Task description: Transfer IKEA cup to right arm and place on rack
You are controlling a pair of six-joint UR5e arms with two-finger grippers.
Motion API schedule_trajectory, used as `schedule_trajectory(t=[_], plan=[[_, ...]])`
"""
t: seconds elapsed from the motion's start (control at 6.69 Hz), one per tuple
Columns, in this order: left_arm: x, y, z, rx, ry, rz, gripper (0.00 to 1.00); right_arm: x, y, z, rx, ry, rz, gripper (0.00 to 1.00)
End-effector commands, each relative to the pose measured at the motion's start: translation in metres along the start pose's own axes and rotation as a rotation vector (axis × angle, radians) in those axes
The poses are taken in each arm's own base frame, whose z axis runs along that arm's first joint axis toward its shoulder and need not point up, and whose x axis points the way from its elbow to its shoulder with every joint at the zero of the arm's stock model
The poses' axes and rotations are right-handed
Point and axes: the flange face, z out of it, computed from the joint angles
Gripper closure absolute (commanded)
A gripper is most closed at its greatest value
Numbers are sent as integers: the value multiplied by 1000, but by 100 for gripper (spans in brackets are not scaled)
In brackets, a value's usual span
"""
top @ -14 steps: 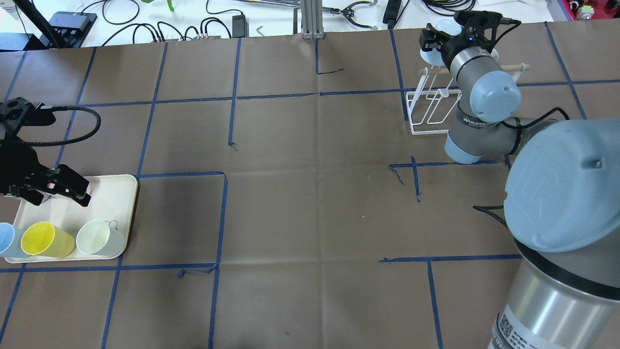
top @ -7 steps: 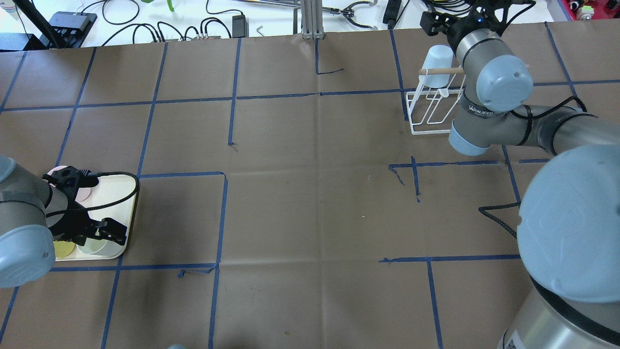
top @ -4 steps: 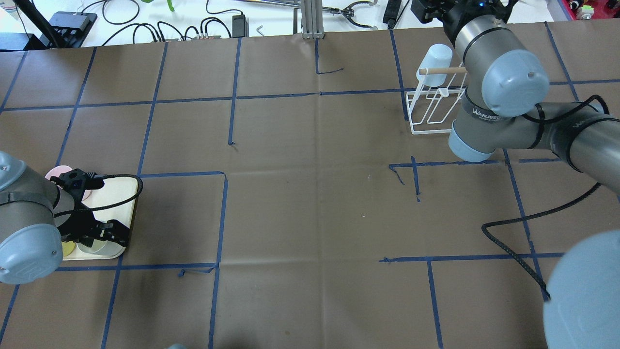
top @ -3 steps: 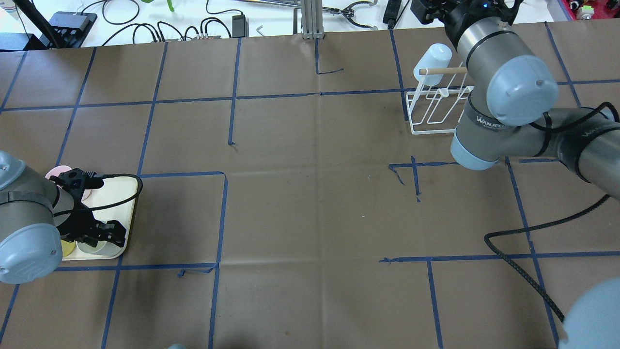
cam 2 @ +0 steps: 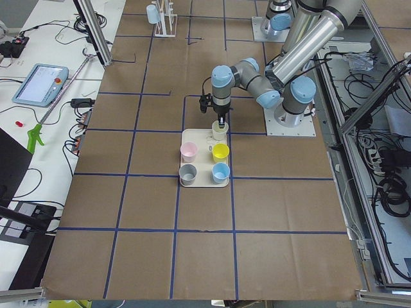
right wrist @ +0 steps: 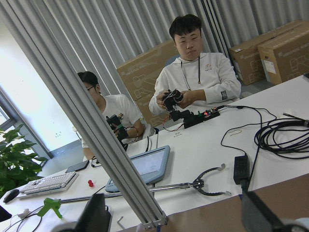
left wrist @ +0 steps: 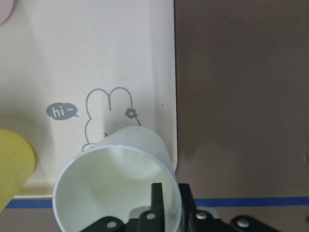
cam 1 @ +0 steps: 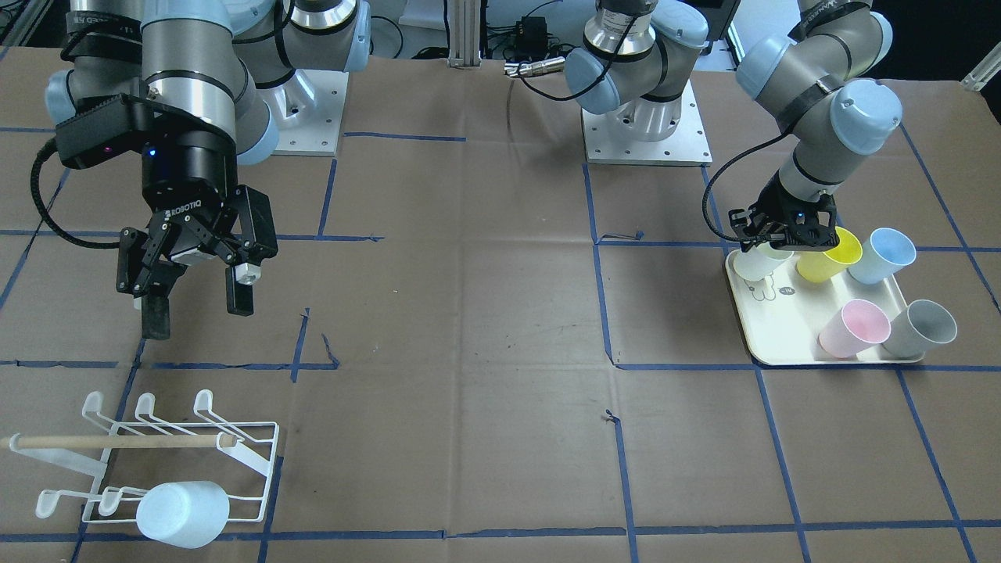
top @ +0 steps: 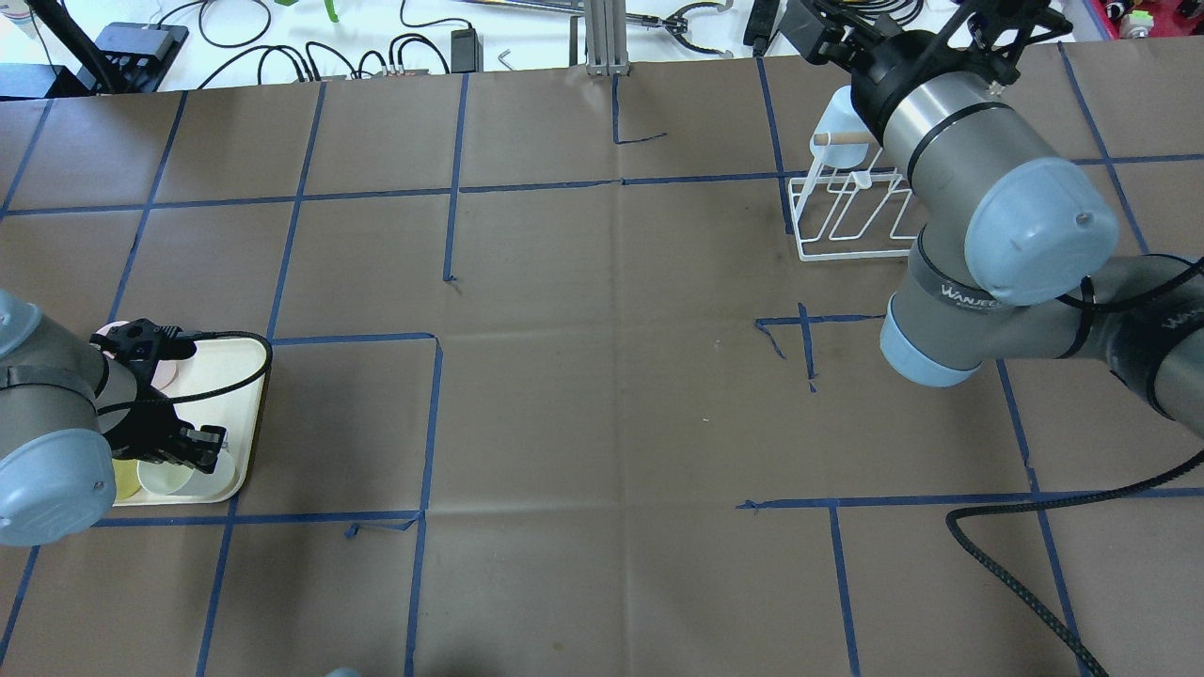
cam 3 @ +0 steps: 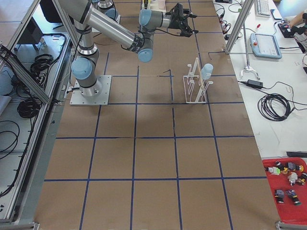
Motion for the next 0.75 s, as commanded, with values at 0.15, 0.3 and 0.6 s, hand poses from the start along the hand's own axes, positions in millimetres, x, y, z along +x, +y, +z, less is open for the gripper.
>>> schedule_trajectory(t=[0.15, 0.3, 0.6], plan=[[-36, -49, -111, 26, -16, 22, 100, -26, 37, -17, -116, -140, 387, 0], [-51, -68, -173, 30, -10, 25, 100, -25, 49, -26, -127, -137, 519, 0], [-48, -134, -238, 66, -19, 100, 100, -29, 54, -42, -156, -108, 866, 0]])
